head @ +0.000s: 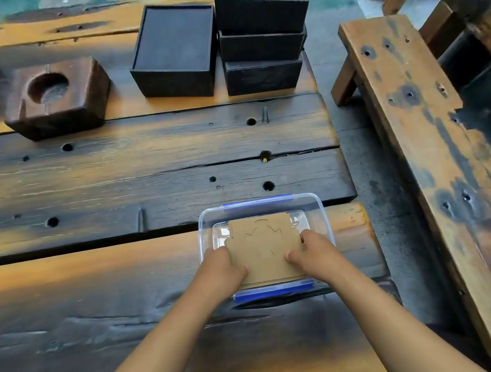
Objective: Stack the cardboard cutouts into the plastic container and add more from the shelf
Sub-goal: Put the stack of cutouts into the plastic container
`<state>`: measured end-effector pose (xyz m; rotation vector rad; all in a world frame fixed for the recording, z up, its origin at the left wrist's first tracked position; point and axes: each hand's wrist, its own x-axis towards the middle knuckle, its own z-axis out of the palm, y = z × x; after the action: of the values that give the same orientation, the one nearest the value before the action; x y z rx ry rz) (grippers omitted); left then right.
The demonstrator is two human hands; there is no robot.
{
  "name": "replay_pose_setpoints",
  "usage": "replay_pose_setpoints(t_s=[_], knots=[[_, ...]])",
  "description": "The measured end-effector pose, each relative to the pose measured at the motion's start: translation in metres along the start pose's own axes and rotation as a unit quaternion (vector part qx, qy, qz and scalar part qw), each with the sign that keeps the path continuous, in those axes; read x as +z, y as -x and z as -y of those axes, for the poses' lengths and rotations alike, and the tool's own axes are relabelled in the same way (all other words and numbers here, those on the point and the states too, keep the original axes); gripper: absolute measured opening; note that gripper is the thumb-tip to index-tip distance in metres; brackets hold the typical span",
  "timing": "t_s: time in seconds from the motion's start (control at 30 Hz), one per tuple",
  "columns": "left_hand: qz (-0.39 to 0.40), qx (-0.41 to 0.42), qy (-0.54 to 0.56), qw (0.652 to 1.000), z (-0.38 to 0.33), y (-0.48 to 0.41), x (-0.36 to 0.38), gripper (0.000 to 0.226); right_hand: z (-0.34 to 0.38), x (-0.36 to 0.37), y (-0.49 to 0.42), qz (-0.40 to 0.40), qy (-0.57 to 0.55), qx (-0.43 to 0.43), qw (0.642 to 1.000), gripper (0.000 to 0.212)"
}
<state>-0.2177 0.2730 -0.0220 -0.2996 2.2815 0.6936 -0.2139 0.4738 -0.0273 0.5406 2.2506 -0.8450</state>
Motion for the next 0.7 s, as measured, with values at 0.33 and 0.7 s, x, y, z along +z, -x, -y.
replay_pose_setpoints(t_s=[0.33,0.7], knots=[[0.048,-0.042,0.030,0.998,0.001,-0.007,0.006,0.042,-0.002,0.005,-0.008,0.027,0.031,0.019,0.999,0.039],[0.086,-0.048,-0.045,0.994,-0.011,-0.006,0.001,0.036,0.004,0.005,-0.010,0.041,0.012,0.053,0.998,0.044]])
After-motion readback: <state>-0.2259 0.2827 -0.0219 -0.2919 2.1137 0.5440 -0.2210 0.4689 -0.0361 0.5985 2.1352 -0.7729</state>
